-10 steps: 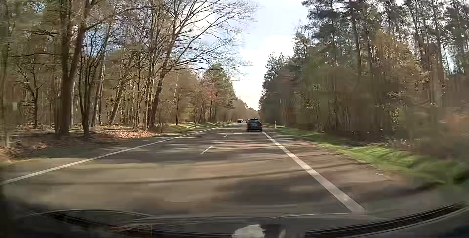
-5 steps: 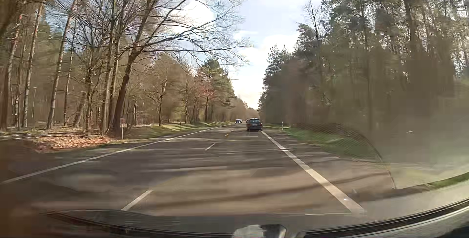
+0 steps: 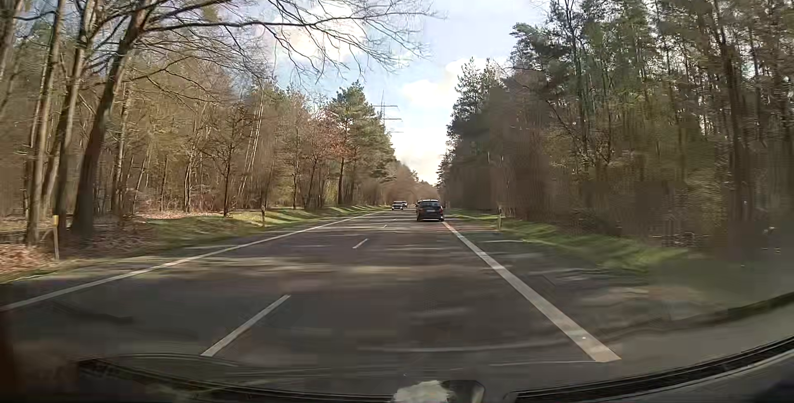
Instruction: Follow the waypoints while adhering to traffic rules and regulations
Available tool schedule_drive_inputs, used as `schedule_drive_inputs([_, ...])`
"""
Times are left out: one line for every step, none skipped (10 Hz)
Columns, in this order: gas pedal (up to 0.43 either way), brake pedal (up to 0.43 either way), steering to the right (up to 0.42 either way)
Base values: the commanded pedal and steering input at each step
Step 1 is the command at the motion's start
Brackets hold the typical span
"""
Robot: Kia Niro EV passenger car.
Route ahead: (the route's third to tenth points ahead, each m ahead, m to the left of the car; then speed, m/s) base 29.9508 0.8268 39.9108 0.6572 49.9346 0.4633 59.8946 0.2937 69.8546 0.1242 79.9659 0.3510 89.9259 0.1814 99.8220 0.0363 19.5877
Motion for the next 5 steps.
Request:
schedule_drive_inputs([0.177, 0.000, 0.000])
schedule_drive_inputs([0.177, 0.000, 0.000])
schedule_drive_inputs([0.177, 0.000, 0.000])
schedule_drive_inputs([0.177, 0.000, 0.000])
schedule_drive_inputs([0.177, 0.000, 0.000])
